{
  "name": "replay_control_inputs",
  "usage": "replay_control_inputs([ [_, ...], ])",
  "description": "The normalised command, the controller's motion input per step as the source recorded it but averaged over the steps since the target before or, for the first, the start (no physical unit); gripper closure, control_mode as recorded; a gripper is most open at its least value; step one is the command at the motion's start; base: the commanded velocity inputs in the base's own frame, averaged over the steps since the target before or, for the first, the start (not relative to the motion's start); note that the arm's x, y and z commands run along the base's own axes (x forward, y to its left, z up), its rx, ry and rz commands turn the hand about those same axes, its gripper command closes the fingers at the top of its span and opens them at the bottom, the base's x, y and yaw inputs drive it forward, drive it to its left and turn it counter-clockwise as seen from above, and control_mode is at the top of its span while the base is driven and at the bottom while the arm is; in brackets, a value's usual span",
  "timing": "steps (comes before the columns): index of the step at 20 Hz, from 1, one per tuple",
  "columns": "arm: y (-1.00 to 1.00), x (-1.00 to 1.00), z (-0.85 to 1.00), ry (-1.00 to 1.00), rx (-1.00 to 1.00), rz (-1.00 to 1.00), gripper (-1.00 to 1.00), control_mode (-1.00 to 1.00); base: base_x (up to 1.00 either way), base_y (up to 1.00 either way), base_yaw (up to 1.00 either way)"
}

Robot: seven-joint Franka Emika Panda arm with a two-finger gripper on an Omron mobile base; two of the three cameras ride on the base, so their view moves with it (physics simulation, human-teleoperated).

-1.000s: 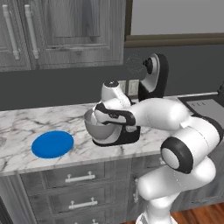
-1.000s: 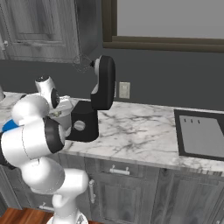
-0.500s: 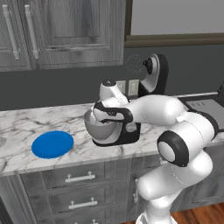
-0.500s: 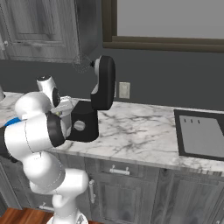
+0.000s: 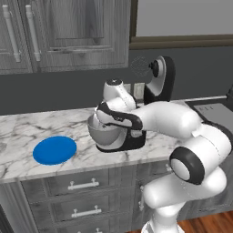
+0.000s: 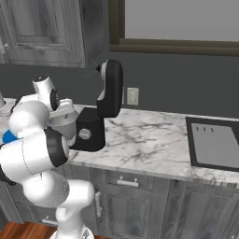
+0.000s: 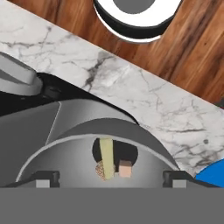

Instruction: Add butter and sugar cubes to the stand mixer bowl and then turn on the stand mixer to begin making frosting.

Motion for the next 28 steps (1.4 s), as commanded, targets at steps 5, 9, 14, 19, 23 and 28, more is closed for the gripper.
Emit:
replay_control_inputs([
  [5,0.00,-0.72,0.82,-0.15,0.05,0.00,-1.00,-1.00,0.00,0.00,0.00],
  [9,-0.69,-0.99,1.00,-0.13,0.09,0.00,-1.00,-1.00,0.00,0.00,0.00],
  [14,-1.00,-0.76,0.94,-0.03,0.15,0.00,-1.00,-1.00,0.00,0.00,0.00],
  [19,-1.00,-0.08,0.83,-0.03,0.29,0.02,-1.00,-1.00,0.00,0.00,0.00],
  [23,-1.00,0.03,0.63,-0.05,0.34,0.03,-1.00,-1.00,0.00,0.00,0.00],
  [28,-0.98,0.17,0.30,-0.02,0.28,0.00,-1.00,-1.00,0.00,0.00,0.00],
])
